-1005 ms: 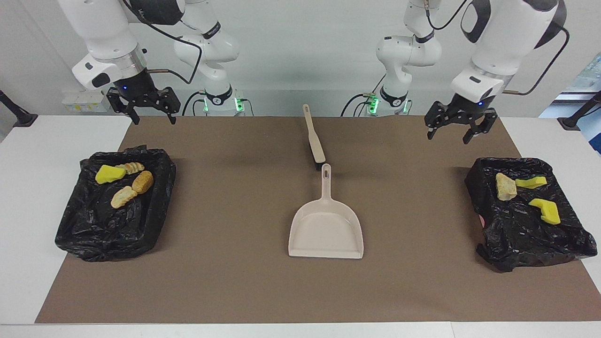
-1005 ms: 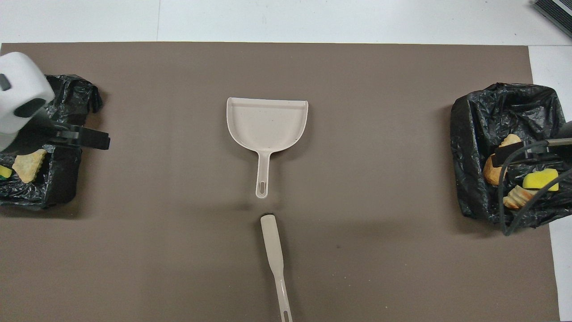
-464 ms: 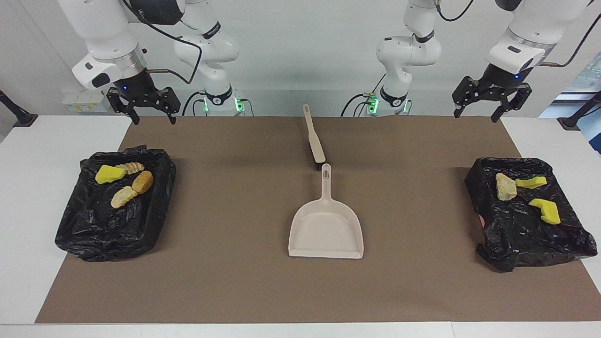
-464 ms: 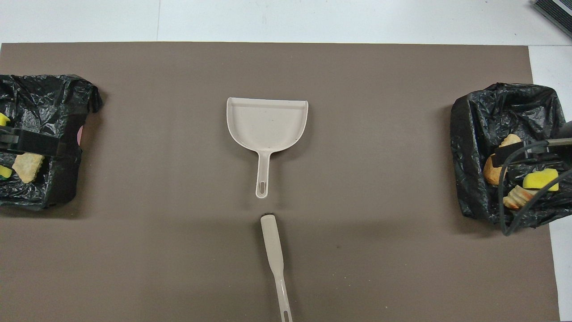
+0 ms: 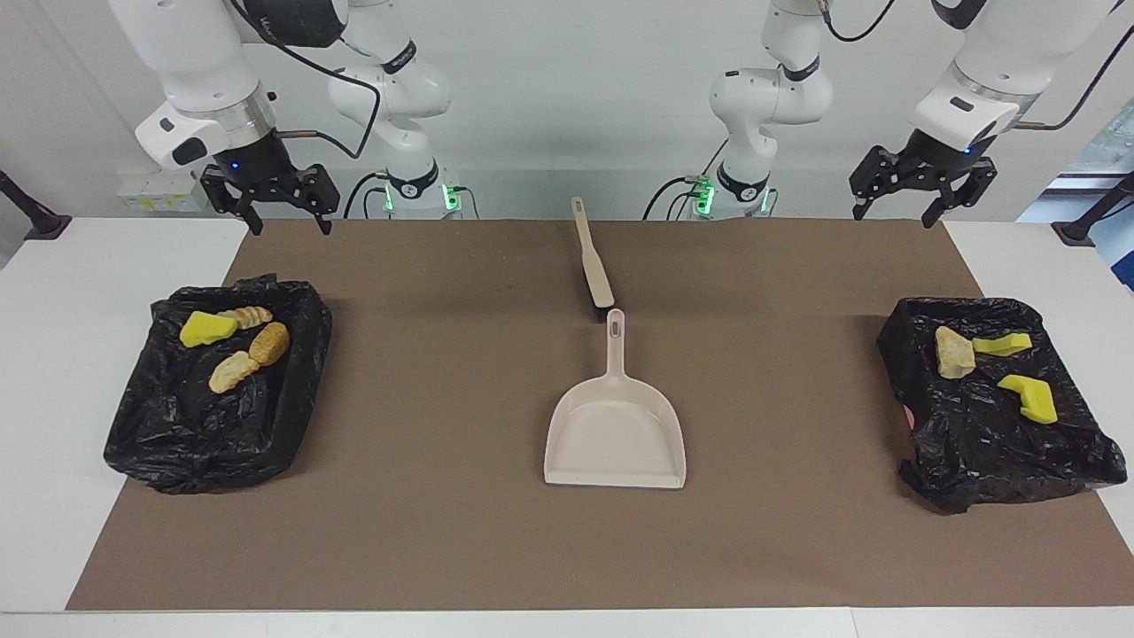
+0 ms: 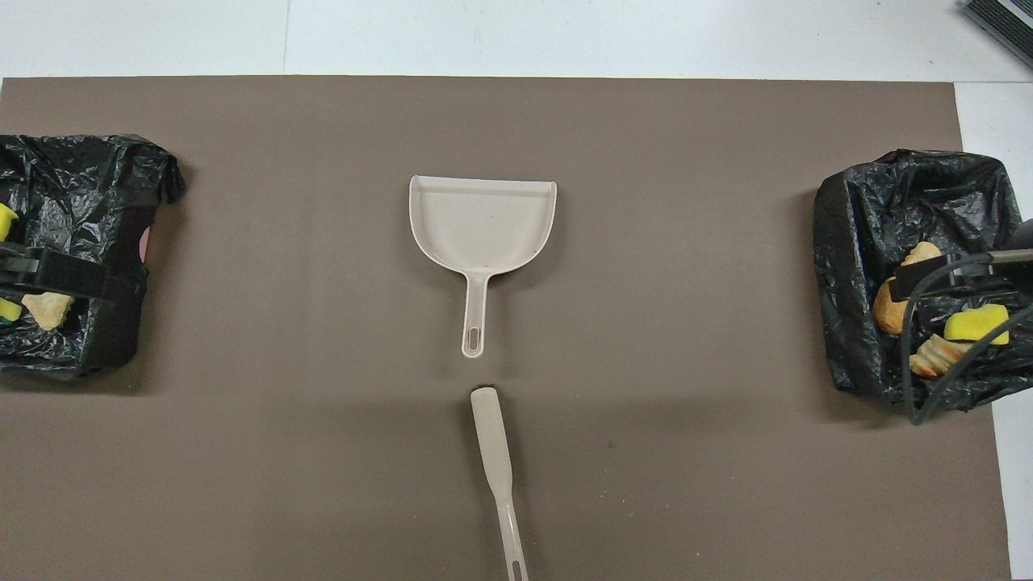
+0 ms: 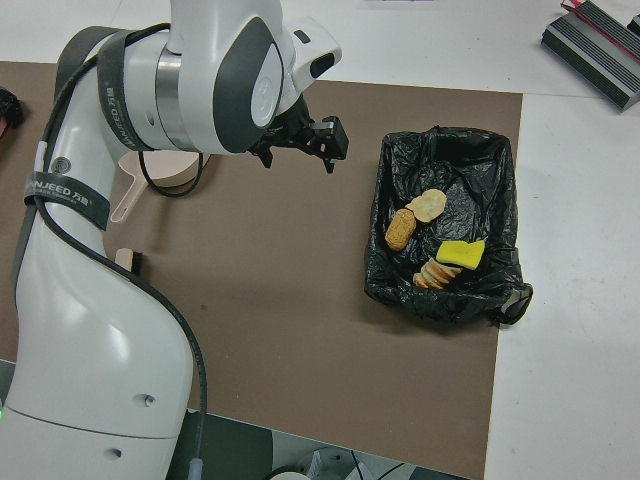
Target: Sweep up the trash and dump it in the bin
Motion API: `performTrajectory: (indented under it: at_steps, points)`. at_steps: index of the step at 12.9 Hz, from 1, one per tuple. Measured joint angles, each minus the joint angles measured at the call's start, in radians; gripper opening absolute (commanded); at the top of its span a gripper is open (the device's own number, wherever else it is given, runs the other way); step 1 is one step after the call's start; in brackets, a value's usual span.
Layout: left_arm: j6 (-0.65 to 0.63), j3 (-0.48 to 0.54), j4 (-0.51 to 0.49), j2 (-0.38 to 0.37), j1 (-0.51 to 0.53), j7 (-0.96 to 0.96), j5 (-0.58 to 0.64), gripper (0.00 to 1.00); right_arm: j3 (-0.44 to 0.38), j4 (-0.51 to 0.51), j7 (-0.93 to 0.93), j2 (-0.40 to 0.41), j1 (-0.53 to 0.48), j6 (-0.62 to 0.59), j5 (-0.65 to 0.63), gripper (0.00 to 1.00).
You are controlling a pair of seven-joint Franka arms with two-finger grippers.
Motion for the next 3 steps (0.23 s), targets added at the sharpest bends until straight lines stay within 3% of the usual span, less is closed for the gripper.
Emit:
performTrajectory:
  at_steps: [3]
  points:
    - [-0.003, 0.001, 0.0, 0.0, 0.0, 0.011, 0.011, 1.0, 0.0, 0.0, 0.0, 0.0, 0.0, 0.0, 0.0, 1.0]
